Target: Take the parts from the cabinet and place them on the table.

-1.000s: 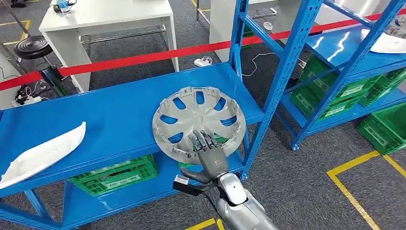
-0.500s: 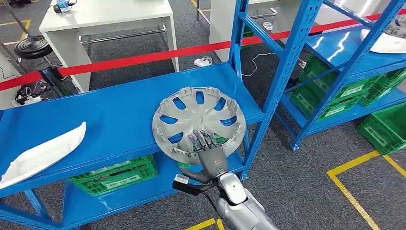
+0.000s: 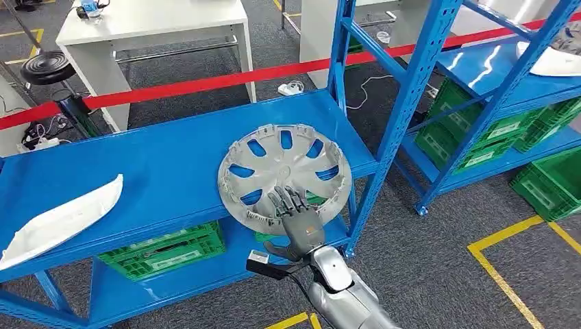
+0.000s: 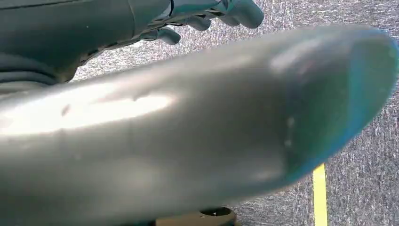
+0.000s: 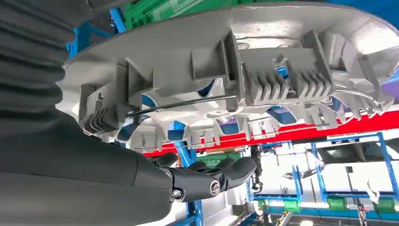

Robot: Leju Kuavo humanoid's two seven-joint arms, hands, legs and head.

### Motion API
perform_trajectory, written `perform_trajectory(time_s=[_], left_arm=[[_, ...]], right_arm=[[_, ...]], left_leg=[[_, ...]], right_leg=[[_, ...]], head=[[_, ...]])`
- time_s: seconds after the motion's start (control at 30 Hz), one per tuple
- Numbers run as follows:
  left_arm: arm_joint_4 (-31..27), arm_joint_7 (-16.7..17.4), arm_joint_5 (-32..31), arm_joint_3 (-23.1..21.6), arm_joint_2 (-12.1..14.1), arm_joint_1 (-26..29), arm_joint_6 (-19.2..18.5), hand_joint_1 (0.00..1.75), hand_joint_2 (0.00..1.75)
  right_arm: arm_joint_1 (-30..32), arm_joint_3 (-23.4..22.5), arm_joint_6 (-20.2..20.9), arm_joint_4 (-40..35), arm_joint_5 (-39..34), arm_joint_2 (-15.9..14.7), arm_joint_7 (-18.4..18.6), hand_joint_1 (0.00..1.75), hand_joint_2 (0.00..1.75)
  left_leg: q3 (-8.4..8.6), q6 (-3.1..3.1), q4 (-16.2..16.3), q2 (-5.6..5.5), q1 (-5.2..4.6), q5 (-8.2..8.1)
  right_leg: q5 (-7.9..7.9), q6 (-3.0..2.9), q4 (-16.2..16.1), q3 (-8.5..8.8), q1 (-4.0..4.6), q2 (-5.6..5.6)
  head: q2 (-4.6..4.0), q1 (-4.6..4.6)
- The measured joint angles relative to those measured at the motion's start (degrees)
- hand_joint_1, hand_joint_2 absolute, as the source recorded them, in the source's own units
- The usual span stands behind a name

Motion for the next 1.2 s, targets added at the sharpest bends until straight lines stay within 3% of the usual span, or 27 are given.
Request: perform_trajectory(time_s=[0.83, 0.87, 0.9, 0.93, 0.97, 1.2], left_arm=[[0.0, -0.3, -0.4, 0.0, 0.0, 0.0, 0.2, 0.0, 0.0], [0.0, -0.4, -0.4, 0.0, 0.0, 0.0, 0.2, 0.0, 0.0], [0.0, -0.4, -0.4, 0.0, 0.0, 0.0, 0.2, 0.0, 0.0], [0.0, -0.4, -0.4, 0.0, 0.0, 0.0, 0.2, 0.0, 0.0], [0.0, -0.4, -0.4, 0.0, 0.0, 0.0, 0.2, 0.0, 0.0], [0.0, -0.5, -0.4, 0.0, 0.0, 0.0, 0.2, 0.0, 0.0]], right_arm=[[0.4, 0.0, -0.4, 0.1, 2.9, -0.1, 2.8, 0.0, 1.75], [0.4, 0.0, -0.4, 0.1, 3.0, -0.1, 3.0, 0.24, 1.75], [0.4, 0.0, -0.3, 0.1, 3.1, -0.1, 3.1, 1.17, 1.75], [0.4, 0.0, -0.3, 0.1, 3.1, -0.1, 3.1, 1.54, 1.75], [0.4, 0.0, -0.3, 0.1, 3.2, -0.2, 3.1, 1.75, 1.75], [0.5, 0.0, 0.0, 0.1, 4.2, -0.3, 3.1, 1.75, 1.75]], left_leg=[[0.0, 0.0, 0.0, 0.01, 0.0, 0.0], [0.0, 0.0, 0.0, 0.0, 0.0, 0.0], [0.0, 0.0, 0.0, 0.01, 0.0, 0.0], [0.0, 0.0, 0.0, 0.01, 0.0, 0.0], [0.0, 0.0, 0.0, 0.01, 0.0, 0.0], [0.0, 0.0, 0.0, 0.01, 0.0, 0.0]], right_leg=[[0.0, 0.0, 0.0, -0.01, 0.0, 0.0], [0.0, 0.0, 0.0, -0.01, 0.0, 0.0], [0.0, 0.0, 0.0, -0.02, 0.0, 0.0], [0.0, 0.0, 0.0, -0.01, 0.0, 0.0], [0.0, 0.0, 0.0, -0.01, 0.0, 0.0], [0.0, 0.0, 0.0, -0.02, 0.0, 0.0]], head=[[-0.02, 0.0], [-0.02, 0.0], [-0.02, 0.0], [-0.02, 0.0], [-0.02, 0.0], [-0.02, 0.0]])
